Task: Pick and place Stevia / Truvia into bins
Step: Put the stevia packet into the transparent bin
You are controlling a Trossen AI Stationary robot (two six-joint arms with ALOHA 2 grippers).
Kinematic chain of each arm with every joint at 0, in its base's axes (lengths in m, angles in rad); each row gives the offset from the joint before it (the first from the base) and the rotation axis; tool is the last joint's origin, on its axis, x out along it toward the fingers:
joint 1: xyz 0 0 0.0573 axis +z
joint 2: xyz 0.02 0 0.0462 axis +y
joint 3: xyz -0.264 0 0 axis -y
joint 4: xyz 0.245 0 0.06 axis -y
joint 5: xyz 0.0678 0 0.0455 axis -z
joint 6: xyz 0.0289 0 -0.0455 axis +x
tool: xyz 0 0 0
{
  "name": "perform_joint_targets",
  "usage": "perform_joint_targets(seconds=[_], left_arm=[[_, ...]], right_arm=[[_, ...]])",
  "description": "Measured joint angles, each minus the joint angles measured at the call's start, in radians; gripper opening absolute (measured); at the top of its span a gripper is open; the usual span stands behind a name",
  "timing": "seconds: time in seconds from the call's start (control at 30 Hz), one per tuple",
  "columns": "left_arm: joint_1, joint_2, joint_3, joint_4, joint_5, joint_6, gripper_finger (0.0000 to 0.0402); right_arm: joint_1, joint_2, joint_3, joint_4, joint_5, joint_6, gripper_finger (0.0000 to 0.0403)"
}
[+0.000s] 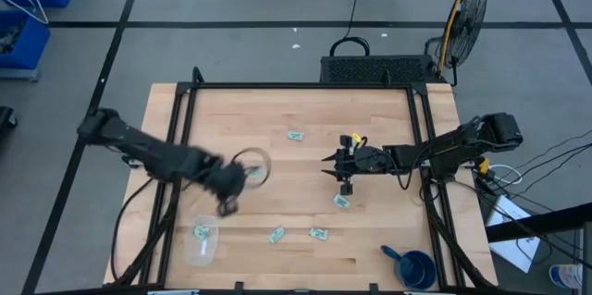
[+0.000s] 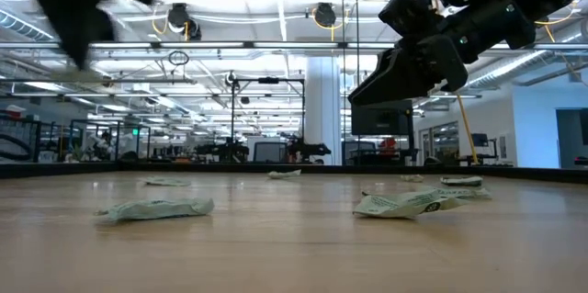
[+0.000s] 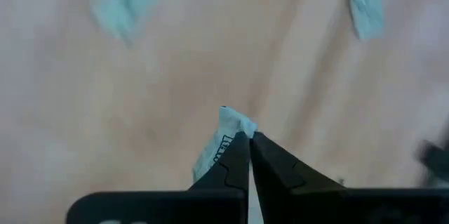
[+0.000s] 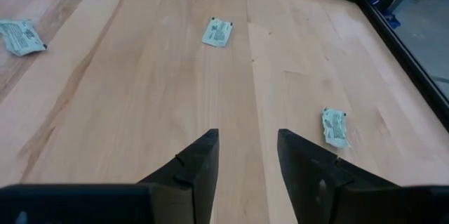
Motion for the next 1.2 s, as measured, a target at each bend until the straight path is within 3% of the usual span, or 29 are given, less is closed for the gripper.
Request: perform_joint_targets(seconds=[0.2,0.37,0.53,0.67,0.97,1.2], left_arm=[[-0.304,0.014,-0.007,0.039,0.0,-0.453,0.0006],[-0.426,0.086,-0.045,0.147,-0.006,-0.638,0.0021],[-0.455,0.177,-0.086,0.158,0.065,-0.684,0.0009],[-0.449,0.216,-0.096,0.157,0.054,-0.68,0.0007],[-0.412,0.223,-0.096,0.157,0.012,-0.672,0.0071],[-0.378,0.212,-0.096,0.158,0.03,-0.594,0.0087]], right_arm=[[0.0,0.0,0.0,-0.002,0.0,0.011,0.0141],[0.0,0.0,0.0,-0.002,0.0,0.011,0.0141],[0.0,0.0,0.0,-0.002,0.0,0.011,0.0141],[0.0,0.0,0.0,-0.002,0.0,0.011,0.0141],[0.0,0.0,0.0,-0.001,0.0,0.011,0.0141],[0.0,0.0,0.0,-0.001,0.0,0.012,0.0141]])
